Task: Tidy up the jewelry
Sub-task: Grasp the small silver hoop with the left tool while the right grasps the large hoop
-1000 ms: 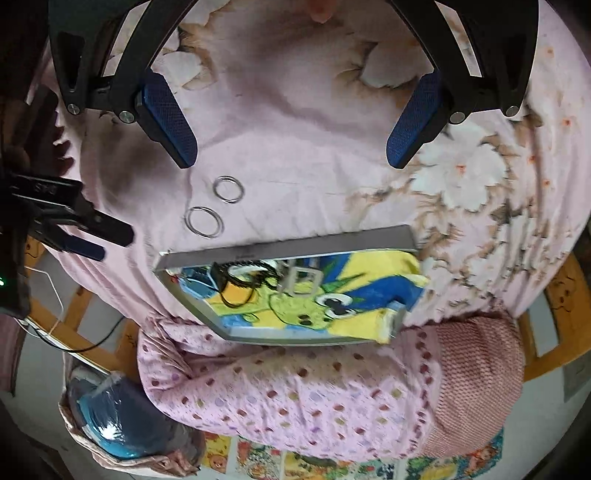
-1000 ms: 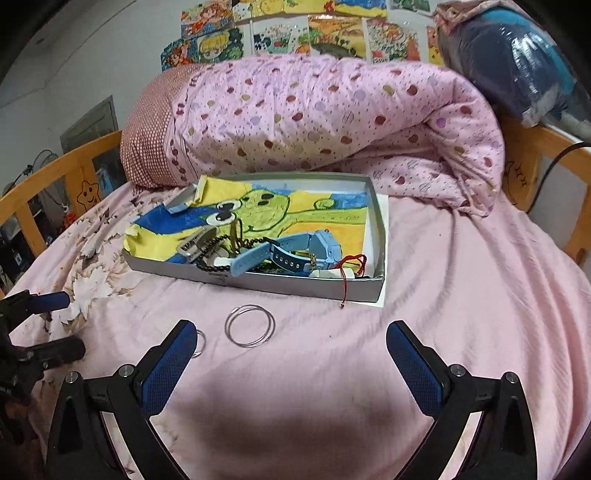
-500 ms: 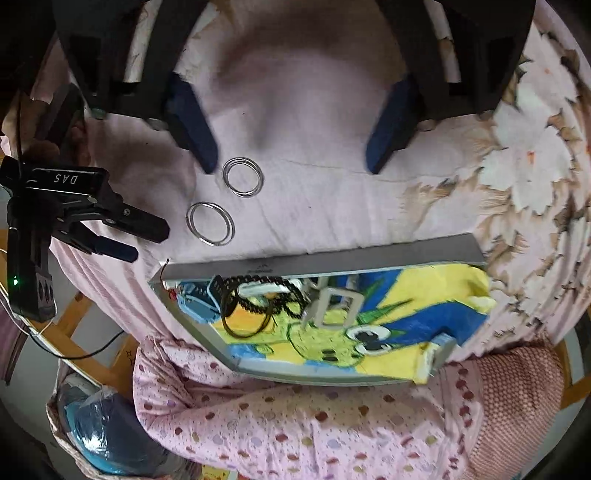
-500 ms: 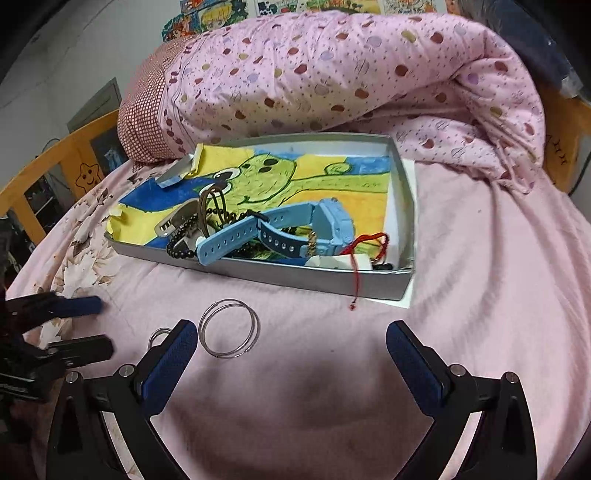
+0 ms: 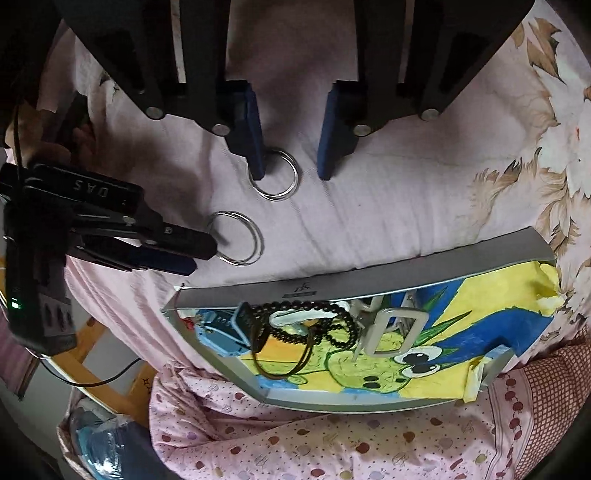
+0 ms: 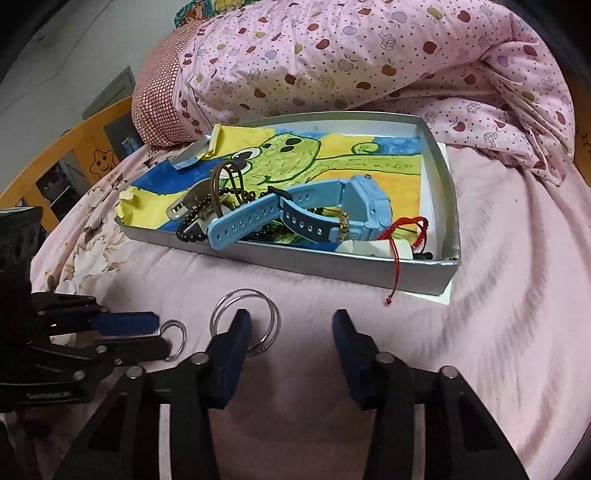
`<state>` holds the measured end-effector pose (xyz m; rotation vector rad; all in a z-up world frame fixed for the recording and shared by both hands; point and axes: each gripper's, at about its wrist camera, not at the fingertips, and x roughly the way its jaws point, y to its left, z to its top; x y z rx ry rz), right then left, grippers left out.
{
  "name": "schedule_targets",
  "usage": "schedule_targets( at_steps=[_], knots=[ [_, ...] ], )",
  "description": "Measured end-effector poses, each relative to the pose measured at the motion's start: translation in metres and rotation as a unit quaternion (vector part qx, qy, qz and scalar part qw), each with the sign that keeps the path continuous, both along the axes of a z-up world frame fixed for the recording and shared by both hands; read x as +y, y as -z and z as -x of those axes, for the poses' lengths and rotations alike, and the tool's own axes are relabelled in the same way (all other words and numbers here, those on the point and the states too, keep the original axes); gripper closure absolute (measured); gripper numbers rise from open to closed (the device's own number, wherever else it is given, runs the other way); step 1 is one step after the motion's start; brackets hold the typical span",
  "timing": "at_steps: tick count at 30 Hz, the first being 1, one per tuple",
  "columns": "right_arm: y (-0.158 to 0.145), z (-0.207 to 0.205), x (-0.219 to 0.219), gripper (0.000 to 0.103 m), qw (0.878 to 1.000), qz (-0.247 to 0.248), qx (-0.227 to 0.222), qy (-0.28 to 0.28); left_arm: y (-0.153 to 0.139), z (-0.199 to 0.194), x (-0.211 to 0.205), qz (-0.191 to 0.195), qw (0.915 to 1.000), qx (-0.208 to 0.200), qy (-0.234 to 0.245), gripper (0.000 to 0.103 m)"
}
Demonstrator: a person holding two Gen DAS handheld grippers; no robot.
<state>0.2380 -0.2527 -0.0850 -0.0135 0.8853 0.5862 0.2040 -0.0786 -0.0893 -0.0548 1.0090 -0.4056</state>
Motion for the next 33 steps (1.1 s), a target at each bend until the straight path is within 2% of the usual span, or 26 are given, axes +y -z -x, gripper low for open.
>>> schedule_targets(
  at_steps=[3,8,14,20,24,27,33],
  knots=[
    [-0.001,0.0,0.004,0.07,1.0,0.001,-0.005,-0.008,0.0,-0.003,-0.001,-0.008,1.0,0.001,-0.002,0.084],
    [0.001,0.001,0.011,0.07,1.0,0.011,-0.005,-0.019,0.001,-0.004,-0.009,-0.038,0.9992,-0.006,0.004,0.087],
    [0.006,0.004,0.02,0.071,0.999,0.043,-0.009,-0.023,0.004,-0.002,-0.011,-0.05,0.9986,-0.012,0.008,0.09],
    [0.009,0.01,0.03,0.079,0.997,0.074,-0.016,-0.03,0.004,0.0,-0.009,-0.048,0.9988,-0.012,0.006,0.099],
    [0.008,0.016,0.038,0.09,0.994,0.094,-0.023,-0.041,0.002,0.003,-0.006,-0.04,0.9991,-0.012,-0.006,0.1],
    [0.007,0.019,0.039,0.097,0.994,0.092,-0.021,-0.046,0.0,0.006,-0.003,-0.032,0.9992,-0.017,-0.017,0.1],
    [0.004,0.022,0.04,0.098,0.996,0.065,-0.002,-0.061,-0.004,0.01,0.005,-0.019,0.9991,-0.022,-0.032,0.1]
  ],
)
